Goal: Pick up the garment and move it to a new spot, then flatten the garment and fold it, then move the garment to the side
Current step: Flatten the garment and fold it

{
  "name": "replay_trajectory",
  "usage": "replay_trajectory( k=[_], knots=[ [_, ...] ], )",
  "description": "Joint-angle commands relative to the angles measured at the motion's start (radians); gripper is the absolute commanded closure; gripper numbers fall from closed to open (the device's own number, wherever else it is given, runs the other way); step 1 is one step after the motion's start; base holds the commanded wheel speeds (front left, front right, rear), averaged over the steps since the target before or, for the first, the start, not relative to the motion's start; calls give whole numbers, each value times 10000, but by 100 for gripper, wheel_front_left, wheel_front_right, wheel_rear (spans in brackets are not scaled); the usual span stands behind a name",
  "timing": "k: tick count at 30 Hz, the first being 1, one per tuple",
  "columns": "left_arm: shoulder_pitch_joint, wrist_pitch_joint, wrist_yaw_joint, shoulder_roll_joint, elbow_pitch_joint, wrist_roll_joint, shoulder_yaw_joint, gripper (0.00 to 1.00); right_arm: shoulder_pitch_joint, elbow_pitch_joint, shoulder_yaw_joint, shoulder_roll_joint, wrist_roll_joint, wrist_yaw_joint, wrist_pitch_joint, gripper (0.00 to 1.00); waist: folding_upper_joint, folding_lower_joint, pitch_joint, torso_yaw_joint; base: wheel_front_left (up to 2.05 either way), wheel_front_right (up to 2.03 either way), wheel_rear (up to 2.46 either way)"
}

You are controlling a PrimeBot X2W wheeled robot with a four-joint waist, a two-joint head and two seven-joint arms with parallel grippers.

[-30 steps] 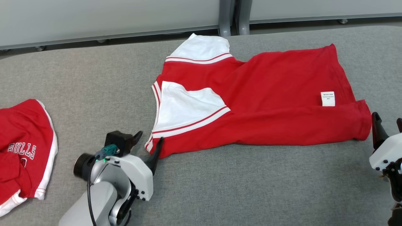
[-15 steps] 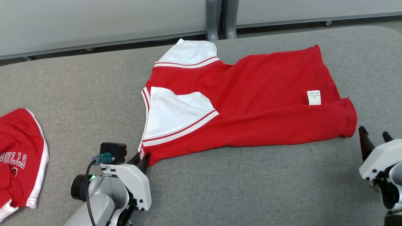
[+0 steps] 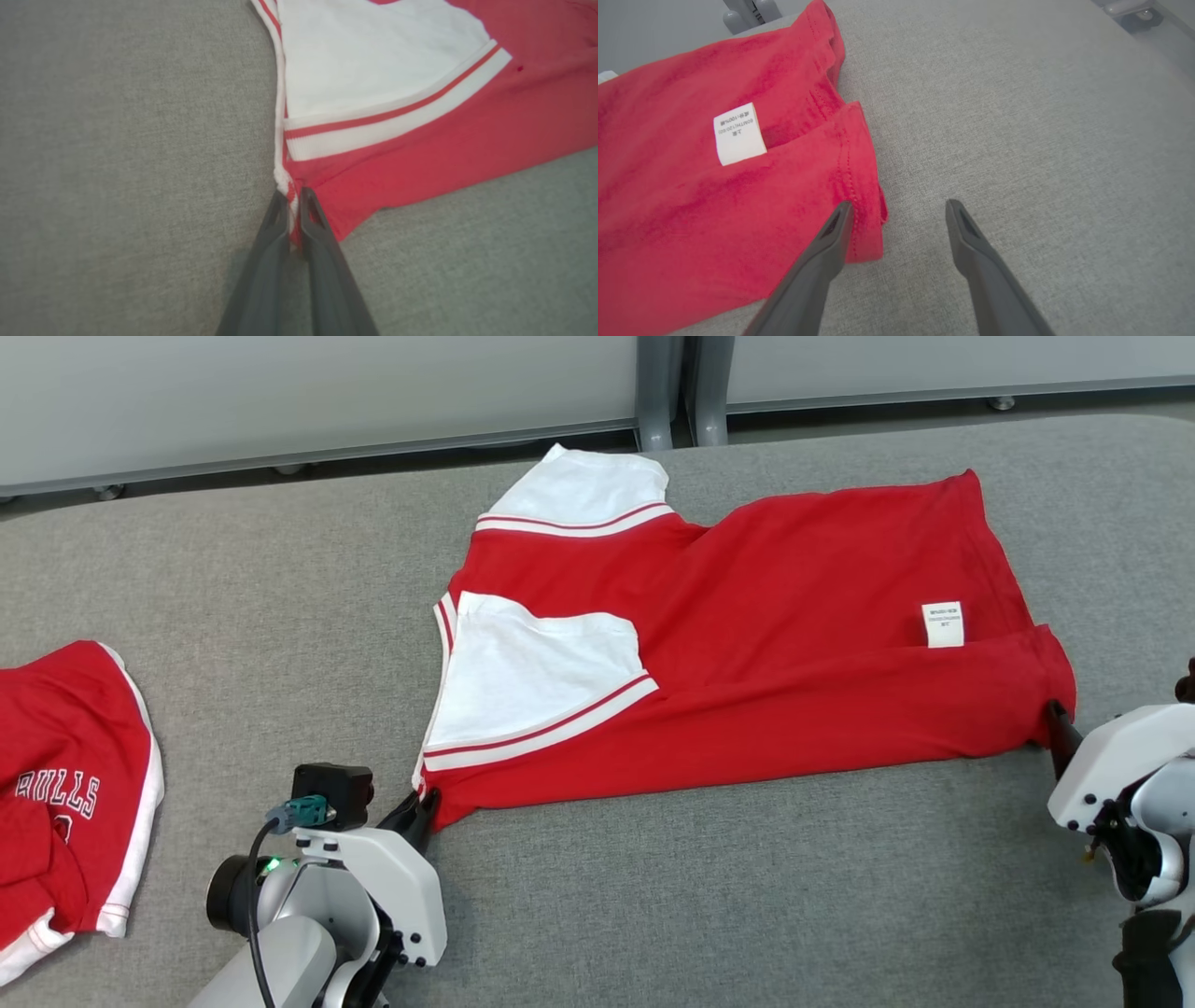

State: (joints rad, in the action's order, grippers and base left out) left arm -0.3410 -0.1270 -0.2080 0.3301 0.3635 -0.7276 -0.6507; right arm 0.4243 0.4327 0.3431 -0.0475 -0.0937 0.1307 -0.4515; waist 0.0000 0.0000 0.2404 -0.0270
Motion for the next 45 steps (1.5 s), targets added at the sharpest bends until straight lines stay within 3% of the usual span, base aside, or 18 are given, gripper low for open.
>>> replay_trajectory(
  k=[1,7,8,10,12,14,21,28,32,37,45],
  knots=[
    [17,-33,-4,118,139,58,-5,100,163,207,13,-57,52,2,-37,0,0,0,47,53,0,0,0],
    [-53,17,40,112,220,-17,7,100,705,981,-158,-62,220,2,-290,0,0,0,248,147,0,0,0],
    [-65,29,40,108,228,-17,5,100,786,1106,-156,-66,260,2,-348,10,0,0,278,159,0,0,0],
    [-111,36,53,91,247,-24,-2,100,925,1282,-178,-66,276,2,-372,47,0,0,336,187,0,0,0],
    [-151,71,85,62,268,-19,-30,100,1014,1455,-181,-60,317,2,-349,68,0,0,364,221,0,0,0],
    [-184,137,156,42,294,-16,-57,100,1073,1587,-273,-57,183,2,-304,100,0,0,361,247,0,0,0],
    [143,145,329,144,-99,-267,-6,100,657,1157,-306,-68,-433,2,-87,100,0,0,-88,296,0,0,0],
    [911,-172,102,572,-1146,-587,118,100,-641,-578,-563,-75,-794,2,-762,100,0,0,-633,359,0,0,0],
    [1843,-495,-338,1079,-2273,-761,144,100,-2168,-2603,-516,-74,-838,0,-1867,100,0,0,-925,371,0,0,0],
    [2686,-835,-713,1386,-3249,-929,56,100,-3773,-4192,-493,-79,-1432,0,-3102,100,0,0,-1026,403,0,0,0],
    [3823,-1546,-1155,1699,-4082,-1337,-206,100,-4972,-4956,-274,-74,-1307,0,-3563,100,0,0,-1121,362,0,0,0]
  ],
)
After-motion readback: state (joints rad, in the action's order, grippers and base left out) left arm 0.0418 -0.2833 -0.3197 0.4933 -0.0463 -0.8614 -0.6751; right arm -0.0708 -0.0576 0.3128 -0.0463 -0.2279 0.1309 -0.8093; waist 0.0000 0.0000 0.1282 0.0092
